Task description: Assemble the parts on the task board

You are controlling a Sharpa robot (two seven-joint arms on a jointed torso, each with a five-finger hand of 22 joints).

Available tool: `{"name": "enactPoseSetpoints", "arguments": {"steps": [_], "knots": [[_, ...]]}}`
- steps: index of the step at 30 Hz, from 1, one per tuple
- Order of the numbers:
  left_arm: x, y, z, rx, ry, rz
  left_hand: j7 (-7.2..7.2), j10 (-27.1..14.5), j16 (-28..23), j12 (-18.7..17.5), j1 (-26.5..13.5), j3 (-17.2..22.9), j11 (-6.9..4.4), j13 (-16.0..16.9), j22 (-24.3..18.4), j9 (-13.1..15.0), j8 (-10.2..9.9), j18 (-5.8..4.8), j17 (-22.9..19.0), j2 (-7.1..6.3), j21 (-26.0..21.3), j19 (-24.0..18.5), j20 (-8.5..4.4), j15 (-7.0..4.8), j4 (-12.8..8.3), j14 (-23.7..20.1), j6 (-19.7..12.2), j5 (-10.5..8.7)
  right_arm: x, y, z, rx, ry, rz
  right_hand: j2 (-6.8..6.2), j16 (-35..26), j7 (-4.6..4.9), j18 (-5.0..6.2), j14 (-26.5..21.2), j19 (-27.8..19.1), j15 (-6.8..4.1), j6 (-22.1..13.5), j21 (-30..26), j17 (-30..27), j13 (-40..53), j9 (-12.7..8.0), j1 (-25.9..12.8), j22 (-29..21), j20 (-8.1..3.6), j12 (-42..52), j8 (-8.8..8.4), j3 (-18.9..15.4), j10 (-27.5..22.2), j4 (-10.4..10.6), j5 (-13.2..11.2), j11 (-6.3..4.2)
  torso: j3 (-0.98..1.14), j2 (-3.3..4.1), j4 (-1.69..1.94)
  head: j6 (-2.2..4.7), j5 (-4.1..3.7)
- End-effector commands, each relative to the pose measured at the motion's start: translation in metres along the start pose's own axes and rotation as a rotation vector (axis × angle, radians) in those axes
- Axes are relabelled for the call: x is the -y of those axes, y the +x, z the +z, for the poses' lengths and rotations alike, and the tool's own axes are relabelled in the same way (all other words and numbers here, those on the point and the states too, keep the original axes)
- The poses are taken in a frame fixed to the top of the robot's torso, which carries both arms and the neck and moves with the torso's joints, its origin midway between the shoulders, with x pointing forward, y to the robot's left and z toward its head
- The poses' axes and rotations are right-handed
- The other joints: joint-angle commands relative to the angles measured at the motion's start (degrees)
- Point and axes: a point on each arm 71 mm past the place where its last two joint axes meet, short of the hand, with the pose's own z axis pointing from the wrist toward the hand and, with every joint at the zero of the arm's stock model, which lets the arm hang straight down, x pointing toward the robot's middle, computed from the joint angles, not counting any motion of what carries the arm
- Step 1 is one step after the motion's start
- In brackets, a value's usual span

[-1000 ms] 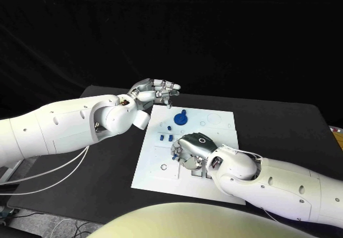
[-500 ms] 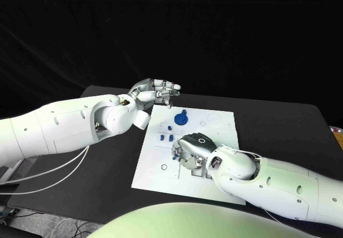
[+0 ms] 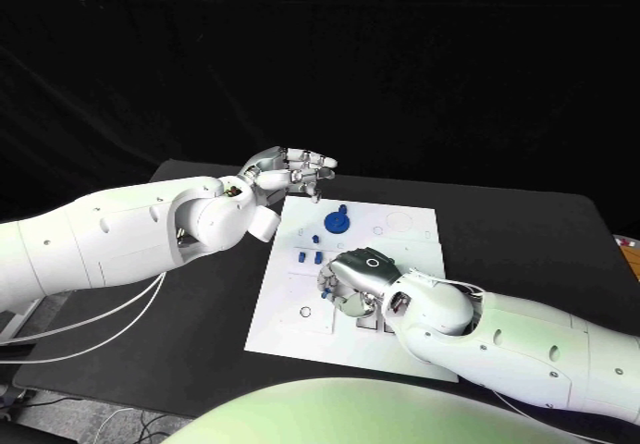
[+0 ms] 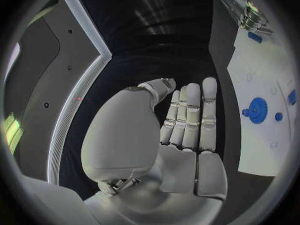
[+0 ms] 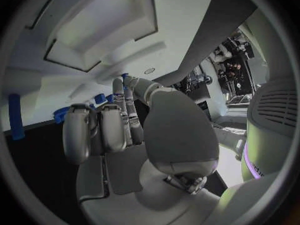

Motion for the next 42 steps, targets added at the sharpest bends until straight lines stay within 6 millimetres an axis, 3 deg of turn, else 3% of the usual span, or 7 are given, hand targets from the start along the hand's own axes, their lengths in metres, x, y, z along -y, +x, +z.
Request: {"name": "enactPoseSetpoints", "arguments": {"steps": [1,5,7,10,29,37,42], "knots": [[0.001,0.002,0.001,-0.021,0.004,-0.002,0.18,-0.4,0.2,0.3,-0.2,0.1,-0.12,-0.1,0.1,-0.1,0.2,0.80,0.1,0.17,0.3,-0.2,0.32,0.21,-0.2,-0.2,-0.5,0.24,-0.002,0.005,0.000,-0.036,-0.009,-0.021,0.51,0.3,0.02,-1.06,2.7,0.4,-0.40,0.0,0.0,0.0,0.1,0.1,-0.3,6.5,-0.15,-0.3,0.11,0.1,0.1,0.1,0.2,-0.25,-0.03,0.03,-0.01,0.01,-0.02],[0.001,0.002,0.000,-0.019,0.004,-0.001,0.18,-0.4,0.2,0.3,-0.2,0.1,-0.12,-0.1,0.1,-0.1,0.2,0.80,0.1,0.17,0.3,-0.2,0.32,0.21,-0.2,-0.2,-0.5,0.24,-0.001,0.007,0.001,-0.051,-0.010,-0.020,-0.25,0.5,0.62,-1.02,2.7,0.2,0.05,-1.7,-0.2,-0.2,0.0,-0.2,-1.4,6.4,0.15,-1.2,-0.90,-0.1,-1.1,0.6,0.2,0.31,-0.02,0.03,0.00,0.01,0.01],[0.001,0.002,0.000,-0.017,0.004,0.000,0.18,-0.5,0.2,0.3,-0.2,0.2,-0.12,-0.1,0.1,-0.1,0.2,0.80,0.1,0.17,0.3,-0.2,0.33,0.21,-0.3,-0.2,-0.5,0.24,-0.001,0.008,0.002,-0.057,-0.009,-0.018,-1.15,0.6,1.46,-0.82,2.5,-0.4,0.62,-4.3,-1.1,-0.5,-0.2,-0.9,-2.6,5.9,0.57,-2.0,-2.69,-0.1,-2.2,1.2,0.9,1.00,-0.03,0.00,-0.02,0.01,0.02],[0.001,0.002,0.000,-0.016,0.004,0.001,0.18,-0.5,0.2,0.3,-0.2,0.2,-0.12,-0.1,0.1,-0.1,0.3,0.80,0.1,0.17,0.3,-0.2,0.33,0.21,-0.3,-0.2,-0.5,0.24,0.000,0.008,0.002,-0.058,-0.007,-0.016,-1.93,0.5,1.79,-0.55,2.3,-1.0,0.97,-5.1,-2.3,-0.9,-0.4,-1.3,-3.5,5.1,0.95,-2.5,-3.56,-0.3,-3.1,1.7,1.1,1.41,0.00,-0.01,-0.03,0.01,0.05],[0.001,-0.001,-0.001,-0.010,0.002,0.004,0.18,-0.5,0.2,0.3,-0.1,0.2,-0.11,-0.1,0.1,-0.1,0.3,0.81,0.1,0.19,0.3,-0.2,0.33,0.21,-0.3,-0.2,-0.5,0.25,0.006,0.001,-0.006,0.012,0.012,-0.009,-4.08,-0.6,2.26,0.38,1.4,-3.1,1.72,-7.4,-6.2,-3.5,-1.1,-2.2,-4.5,2.6,1.80,-3.5,-5.77,-1.6,-6.6,2.5,-0.3,2.26,0.04,-0.02,-0.07,0.01,-0.02],[0.001,-0.004,-0.003,-0.002,0.001,0.007,0.18,-0.5,0.2,0.3,-0.1,0.2,-0.11,-0.1,0.1,-0.1,0.3,0.81,0.1,0.19,0.3,-0.2,0.33,0.21,-0.3,-0.2,-0.5,0.25,0.019,-0.024,-0.030,0.081,0.038,0.002,-4.32,-0.3,2.25,0.44,1.4,-3.2,1.74,-6.7,-6.5,-3.2,-1.0,-2.1,-4.7,2.4,1.86,-3.2,-5.52,-2.3,-7.0,2.9,-0.1,2.26,0.00,-0.04,-0.22,0.01,-0.20],[0.001,-0.006,-0.004,0.002,0.000,0.009,0.20,-0.6,0.2,0.4,0.0,0.3,-0.09,-0.2,0.1,-0.1,0.4,0.83,0.1,0.25,0.4,-0.2,0.34,0.21,-0.5,-0.2,-0.6,0.25,0.035,-0.049,-0.046,0.105,0.085,0.023,-4.28,-0.2,2.28,0.46,1.5,-3.2,1.73,-6.5,-6.6,-3.2,-1.0,-2.0,-4.7,2.4,1.86,-3.0,-5.46,-2.4,-6.8,2.9,0.0,2.24,0.02,-0.08,-0.28,0.01,-0.88]]}}
